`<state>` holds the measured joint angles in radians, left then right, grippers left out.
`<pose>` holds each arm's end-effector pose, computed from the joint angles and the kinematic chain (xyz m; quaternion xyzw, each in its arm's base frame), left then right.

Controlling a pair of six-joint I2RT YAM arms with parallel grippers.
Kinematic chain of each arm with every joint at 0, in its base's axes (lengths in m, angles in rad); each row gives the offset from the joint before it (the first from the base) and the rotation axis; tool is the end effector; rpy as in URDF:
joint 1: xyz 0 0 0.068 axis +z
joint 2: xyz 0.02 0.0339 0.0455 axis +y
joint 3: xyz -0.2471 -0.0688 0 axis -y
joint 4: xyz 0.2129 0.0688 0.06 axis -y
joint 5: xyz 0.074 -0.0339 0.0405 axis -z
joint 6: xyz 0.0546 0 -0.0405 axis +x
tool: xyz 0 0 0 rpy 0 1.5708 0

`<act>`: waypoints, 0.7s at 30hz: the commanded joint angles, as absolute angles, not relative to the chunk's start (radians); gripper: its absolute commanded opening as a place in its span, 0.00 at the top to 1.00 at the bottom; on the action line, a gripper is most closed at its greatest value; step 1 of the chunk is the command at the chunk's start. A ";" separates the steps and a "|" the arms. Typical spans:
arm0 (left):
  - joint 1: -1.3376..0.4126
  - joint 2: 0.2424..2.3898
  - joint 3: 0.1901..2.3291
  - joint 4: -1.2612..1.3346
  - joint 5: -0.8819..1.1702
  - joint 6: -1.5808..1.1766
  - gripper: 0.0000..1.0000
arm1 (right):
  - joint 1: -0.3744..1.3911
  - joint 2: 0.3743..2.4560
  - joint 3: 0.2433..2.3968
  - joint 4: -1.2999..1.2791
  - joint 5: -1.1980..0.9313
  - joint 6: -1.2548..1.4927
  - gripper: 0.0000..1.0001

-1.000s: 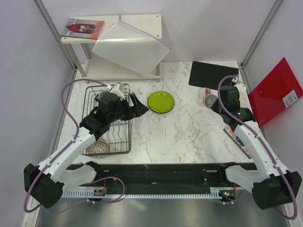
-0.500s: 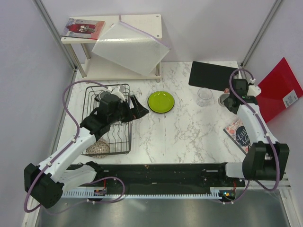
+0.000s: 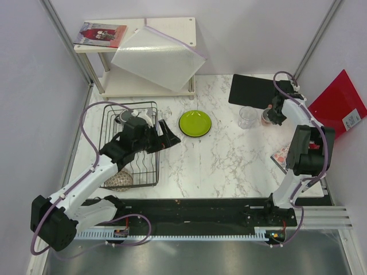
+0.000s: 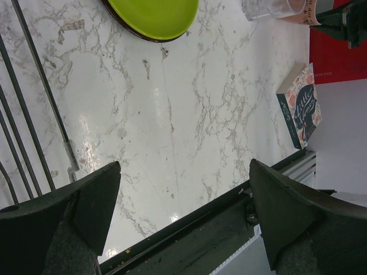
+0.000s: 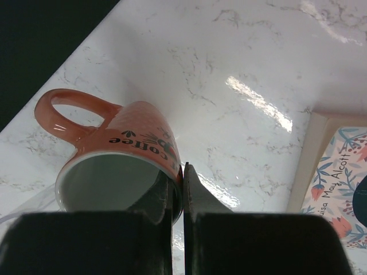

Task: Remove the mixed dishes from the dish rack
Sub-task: Place the cup at the center of the board.

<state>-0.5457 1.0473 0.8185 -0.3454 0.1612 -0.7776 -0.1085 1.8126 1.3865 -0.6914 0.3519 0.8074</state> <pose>0.1876 -0.1242 0.2682 -0.0631 0.8741 -0.3485 0.3324 0.3486 -0.0569 0.2074 0.4594 0.8431 -0.0845 0.2663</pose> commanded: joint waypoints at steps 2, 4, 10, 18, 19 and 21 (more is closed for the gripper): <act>-0.545 1.068 0.804 -0.337 0.178 -0.805 0.02 | -0.120 1.848 1.517 -0.727 0.321 0.775 1.00; -0.545 1.072 0.802 -0.337 0.186 -0.810 0.02 | -0.124 1.876 1.555 -0.747 0.316 0.767 1.00; -0.545 1.077 0.793 -0.337 0.189 -0.818 0.02 | -0.141 1.916 1.583 -0.767 0.252 0.736 1.00; -0.543 1.104 0.795 -0.327 0.215 -0.830 0.02 | -0.143 1.928 1.546 -0.761 0.189 0.704 0.95; -0.545 1.108 0.792 -0.327 0.219 -0.831 0.02 | -0.143 1.928 1.543 -0.759 0.184 0.704 0.91; -0.545 1.109 0.790 -0.325 0.225 -0.831 0.02 | -0.143 1.922 1.543 -0.756 0.181 0.701 0.75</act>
<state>-0.5457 1.1027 0.7967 -0.3492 0.1940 -0.8024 -0.1417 1.9350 1.5379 -0.7761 0.2085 0.7162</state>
